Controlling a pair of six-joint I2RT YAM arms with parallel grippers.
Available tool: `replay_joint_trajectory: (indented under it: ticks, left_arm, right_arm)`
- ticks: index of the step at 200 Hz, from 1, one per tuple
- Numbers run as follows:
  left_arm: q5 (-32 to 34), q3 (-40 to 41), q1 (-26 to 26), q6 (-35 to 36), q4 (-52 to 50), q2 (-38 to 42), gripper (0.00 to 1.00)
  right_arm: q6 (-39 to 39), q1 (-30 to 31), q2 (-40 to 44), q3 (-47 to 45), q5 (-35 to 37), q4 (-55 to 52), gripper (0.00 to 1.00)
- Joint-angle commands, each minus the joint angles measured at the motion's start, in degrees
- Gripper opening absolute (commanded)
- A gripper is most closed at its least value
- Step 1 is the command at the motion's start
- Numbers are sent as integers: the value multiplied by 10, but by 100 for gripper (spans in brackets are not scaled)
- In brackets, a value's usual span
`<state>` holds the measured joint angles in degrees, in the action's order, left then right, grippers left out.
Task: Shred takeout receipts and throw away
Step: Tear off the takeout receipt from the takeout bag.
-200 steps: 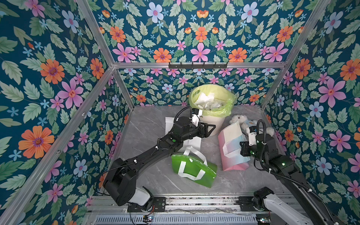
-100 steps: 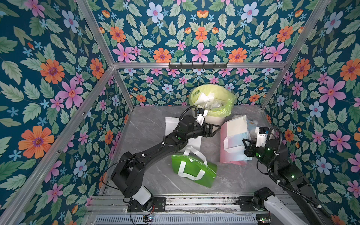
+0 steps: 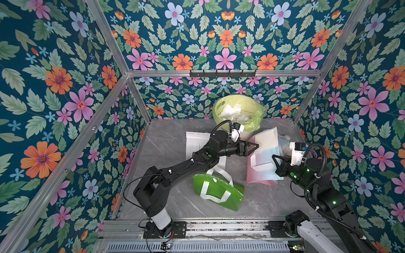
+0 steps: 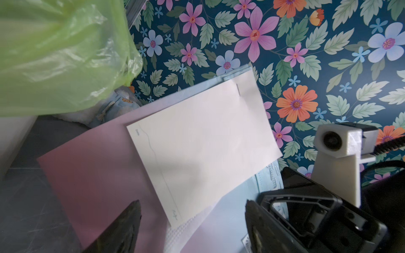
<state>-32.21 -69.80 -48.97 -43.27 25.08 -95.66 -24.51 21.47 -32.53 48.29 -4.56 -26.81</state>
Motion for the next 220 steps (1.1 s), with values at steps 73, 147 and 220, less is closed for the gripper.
replay_joint_trajectory:
  ticks: [73, 147, 220]
  left_arm:
    - [2, -2, -19, -95, 111, -37, 78]
    - [7, 15, -22, -172, 225, -53, 76]
    - [11, 21, -22, -200, 298, -43, 75]
  right_arm:
    - [-10, 0, 12, 4, -28, 79, 0]
    - [-7, 0, 26, -9, 8, 54, 0]
    - [-6, 0, 32, -18, 13, 47, 0]
